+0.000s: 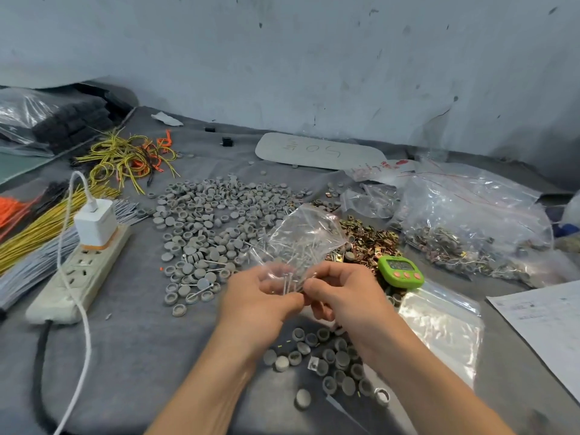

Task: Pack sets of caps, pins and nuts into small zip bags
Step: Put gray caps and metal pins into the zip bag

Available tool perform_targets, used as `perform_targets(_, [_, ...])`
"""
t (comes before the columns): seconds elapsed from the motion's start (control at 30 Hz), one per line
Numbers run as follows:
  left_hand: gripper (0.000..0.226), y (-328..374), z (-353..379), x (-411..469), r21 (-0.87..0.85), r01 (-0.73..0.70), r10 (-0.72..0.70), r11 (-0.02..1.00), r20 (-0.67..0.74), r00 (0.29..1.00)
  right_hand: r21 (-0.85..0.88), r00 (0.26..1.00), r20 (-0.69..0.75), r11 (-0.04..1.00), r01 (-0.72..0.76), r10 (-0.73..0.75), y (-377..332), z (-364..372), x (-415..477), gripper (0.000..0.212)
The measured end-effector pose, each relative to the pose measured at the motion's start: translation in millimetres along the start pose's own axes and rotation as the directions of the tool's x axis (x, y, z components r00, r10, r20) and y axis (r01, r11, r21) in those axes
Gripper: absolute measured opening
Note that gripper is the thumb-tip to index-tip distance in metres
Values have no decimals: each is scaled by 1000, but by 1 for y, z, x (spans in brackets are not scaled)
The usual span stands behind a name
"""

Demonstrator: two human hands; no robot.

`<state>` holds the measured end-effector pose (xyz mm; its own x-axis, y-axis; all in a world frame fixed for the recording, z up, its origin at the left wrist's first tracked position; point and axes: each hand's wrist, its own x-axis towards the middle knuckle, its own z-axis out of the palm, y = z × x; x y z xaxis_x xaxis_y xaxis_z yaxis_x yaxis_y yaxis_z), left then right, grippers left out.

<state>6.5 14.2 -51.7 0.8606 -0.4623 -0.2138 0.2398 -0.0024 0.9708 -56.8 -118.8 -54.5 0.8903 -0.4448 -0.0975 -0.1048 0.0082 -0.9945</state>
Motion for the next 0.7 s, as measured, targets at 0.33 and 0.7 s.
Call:
perform_targets(0.33, [37, 7, 8, 5, -235, 94, -93, 967, 17, 996, 52, 995, -94, 998, -21, 26, 1, -25, 5, 25])
perform_targets(0.7, [46, 10, 1, 12, 26, 71, -72, 997, 36, 997, -22, 991, -133, 1000, 10, -13, -4, -55, 2, 39])
